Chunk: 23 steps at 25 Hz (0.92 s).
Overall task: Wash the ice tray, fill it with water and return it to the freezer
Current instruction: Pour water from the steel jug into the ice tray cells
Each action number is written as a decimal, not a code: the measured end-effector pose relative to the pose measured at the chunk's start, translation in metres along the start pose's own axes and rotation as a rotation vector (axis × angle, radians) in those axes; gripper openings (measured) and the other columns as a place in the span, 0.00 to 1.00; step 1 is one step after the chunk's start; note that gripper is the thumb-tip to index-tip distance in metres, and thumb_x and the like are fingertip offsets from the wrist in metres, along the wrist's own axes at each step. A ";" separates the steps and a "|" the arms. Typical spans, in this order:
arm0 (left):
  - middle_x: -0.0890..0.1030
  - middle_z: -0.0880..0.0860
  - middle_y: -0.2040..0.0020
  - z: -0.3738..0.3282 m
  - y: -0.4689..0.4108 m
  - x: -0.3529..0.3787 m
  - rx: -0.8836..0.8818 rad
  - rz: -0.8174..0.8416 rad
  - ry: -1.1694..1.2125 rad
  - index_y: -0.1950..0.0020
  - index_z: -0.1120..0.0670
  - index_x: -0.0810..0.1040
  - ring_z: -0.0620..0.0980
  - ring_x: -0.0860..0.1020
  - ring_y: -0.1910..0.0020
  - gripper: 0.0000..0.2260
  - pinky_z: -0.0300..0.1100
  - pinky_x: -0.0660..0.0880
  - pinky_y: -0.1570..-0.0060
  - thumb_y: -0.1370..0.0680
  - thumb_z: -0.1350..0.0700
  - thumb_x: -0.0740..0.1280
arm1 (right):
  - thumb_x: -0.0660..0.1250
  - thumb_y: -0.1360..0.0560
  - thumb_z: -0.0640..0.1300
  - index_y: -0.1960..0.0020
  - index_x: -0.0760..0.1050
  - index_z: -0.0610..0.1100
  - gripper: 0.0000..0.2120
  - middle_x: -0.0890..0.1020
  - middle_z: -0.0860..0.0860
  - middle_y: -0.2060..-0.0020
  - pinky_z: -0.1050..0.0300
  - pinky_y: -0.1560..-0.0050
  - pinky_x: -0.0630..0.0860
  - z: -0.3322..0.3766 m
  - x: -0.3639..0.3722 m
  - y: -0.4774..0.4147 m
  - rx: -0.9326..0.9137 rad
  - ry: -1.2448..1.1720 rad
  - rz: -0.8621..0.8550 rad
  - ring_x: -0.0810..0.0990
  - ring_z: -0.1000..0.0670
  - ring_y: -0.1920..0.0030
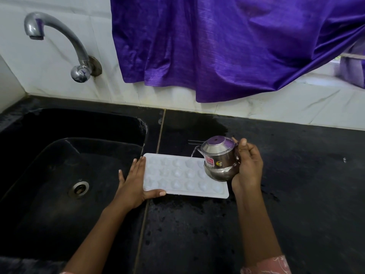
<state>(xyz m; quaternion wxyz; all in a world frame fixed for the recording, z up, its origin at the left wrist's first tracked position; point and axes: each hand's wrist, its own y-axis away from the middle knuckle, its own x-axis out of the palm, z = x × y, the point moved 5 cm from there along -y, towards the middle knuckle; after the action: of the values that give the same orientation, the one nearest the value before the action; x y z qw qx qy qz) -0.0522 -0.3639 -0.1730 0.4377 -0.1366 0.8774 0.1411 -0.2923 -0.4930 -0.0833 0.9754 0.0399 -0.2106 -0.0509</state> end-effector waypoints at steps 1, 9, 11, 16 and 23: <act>0.41 0.46 0.23 0.000 0.000 0.000 -0.001 0.000 0.006 0.24 0.51 0.37 0.36 0.35 0.31 0.69 0.53 0.29 0.32 0.56 0.16 0.48 | 0.65 0.26 0.44 0.61 0.74 0.45 0.05 0.83 0.49 0.57 0.56 0.51 0.79 -0.002 0.000 0.000 0.007 -0.028 0.001 0.82 0.52 0.55; 0.41 0.47 0.23 -0.002 0.002 -0.001 -0.001 0.004 -0.018 0.24 0.51 0.37 0.36 0.34 0.31 0.65 0.52 0.28 0.33 0.50 0.19 0.56 | 0.65 0.26 0.43 0.60 0.74 0.45 0.04 0.83 0.48 0.56 0.53 0.48 0.78 -0.009 0.018 0.005 0.031 -0.015 0.064 0.82 0.49 0.51; 0.41 0.46 0.23 -0.002 0.002 -0.001 0.005 -0.004 -0.012 0.24 0.51 0.37 0.36 0.34 0.31 0.67 0.51 0.27 0.34 0.54 0.16 0.50 | 0.65 0.25 0.41 0.60 0.73 0.45 0.06 0.84 0.50 0.58 0.58 0.53 0.78 -0.012 0.022 0.007 0.037 0.012 0.065 0.82 0.52 0.54; 0.42 0.46 0.23 -0.001 0.002 -0.001 0.009 -0.005 -0.006 0.24 0.51 0.37 0.37 0.35 0.30 0.67 0.51 0.26 0.35 0.54 0.16 0.48 | 0.65 0.25 0.41 0.61 0.74 0.45 0.06 0.84 0.53 0.62 0.64 0.58 0.78 -0.015 0.026 0.008 0.025 0.035 0.067 0.82 0.56 0.57; 0.42 0.47 0.23 -0.001 0.001 -0.001 0.025 -0.016 -0.015 0.24 0.53 0.38 0.38 0.35 0.29 0.67 0.47 0.28 0.33 0.53 0.16 0.47 | 0.66 0.26 0.41 0.61 0.74 0.46 0.06 0.82 0.49 0.57 0.63 0.56 0.76 -0.012 0.029 0.009 0.002 0.096 0.067 0.81 0.54 0.55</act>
<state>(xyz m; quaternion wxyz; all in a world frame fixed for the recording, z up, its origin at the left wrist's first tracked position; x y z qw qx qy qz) -0.0531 -0.3632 -0.1712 0.4469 -0.1373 0.8747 0.1277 -0.2604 -0.4870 -0.0818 0.9856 0.0361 -0.1646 -0.0163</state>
